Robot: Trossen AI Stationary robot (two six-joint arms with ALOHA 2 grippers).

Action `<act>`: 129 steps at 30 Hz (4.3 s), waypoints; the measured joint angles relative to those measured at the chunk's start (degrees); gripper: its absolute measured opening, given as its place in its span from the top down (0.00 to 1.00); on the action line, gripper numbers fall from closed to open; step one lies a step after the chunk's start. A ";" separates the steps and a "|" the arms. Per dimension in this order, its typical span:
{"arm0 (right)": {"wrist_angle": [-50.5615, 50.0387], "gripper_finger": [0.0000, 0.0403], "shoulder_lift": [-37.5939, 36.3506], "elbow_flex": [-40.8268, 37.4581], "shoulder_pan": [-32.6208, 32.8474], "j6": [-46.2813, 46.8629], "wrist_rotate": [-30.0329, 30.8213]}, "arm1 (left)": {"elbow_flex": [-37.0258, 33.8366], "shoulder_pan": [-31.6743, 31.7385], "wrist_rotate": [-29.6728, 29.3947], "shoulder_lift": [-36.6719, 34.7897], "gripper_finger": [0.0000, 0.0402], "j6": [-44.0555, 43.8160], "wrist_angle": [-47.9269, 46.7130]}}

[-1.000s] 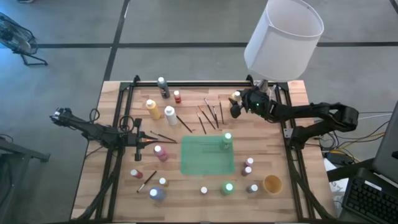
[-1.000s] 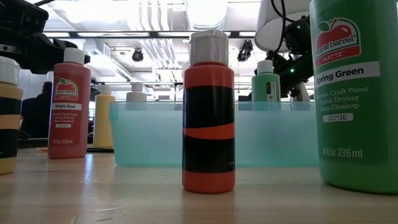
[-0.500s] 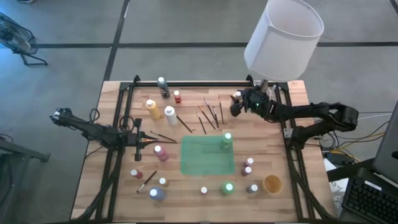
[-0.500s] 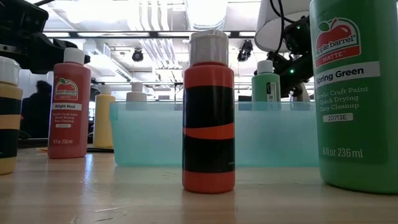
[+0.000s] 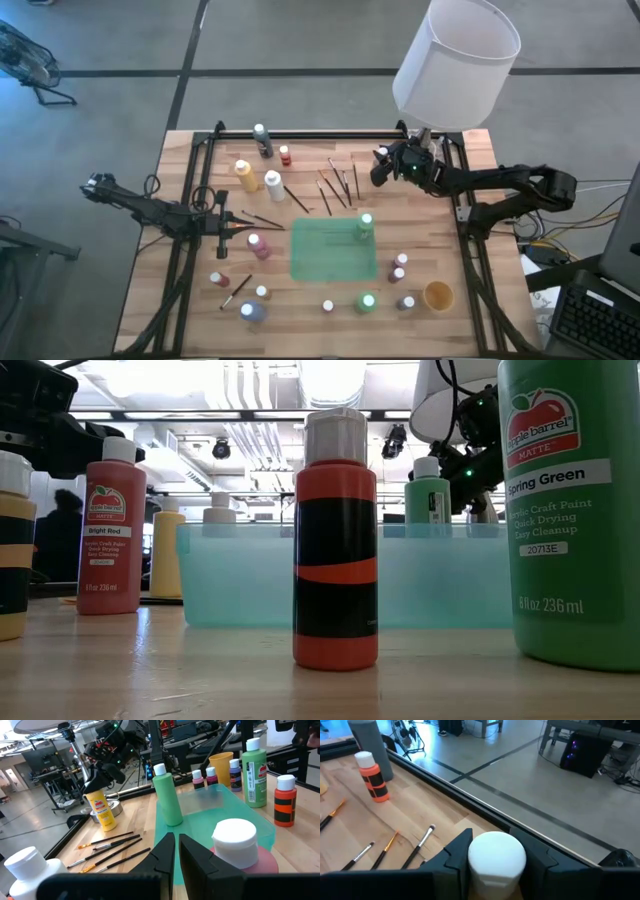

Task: Pick & Place Paint Supplies
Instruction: Put the yellow paint bottle into the green bin

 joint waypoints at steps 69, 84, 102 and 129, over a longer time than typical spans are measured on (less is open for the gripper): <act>-6.65 0.74 -8.52 3.60 48.13 8.04 3.78 | 0.00 0.00 -0.01 0.00 0.93 -0.01 -0.01; -2.76 0.74 -1.05 0.47 48.09 6.79 5.08 | 0.00 0.00 0.00 0.00 0.93 -0.01 0.01; -4.79 0.74 0.24 2.15 48.11 5.08 5.28 | 0.00 0.00 -0.02 -0.01 0.93 -0.01 0.01; -7.08 0.36 -1.11 3.57 48.13 3.51 6.22 | 0.00 0.00 0.00 0.00 0.93 0.00 0.01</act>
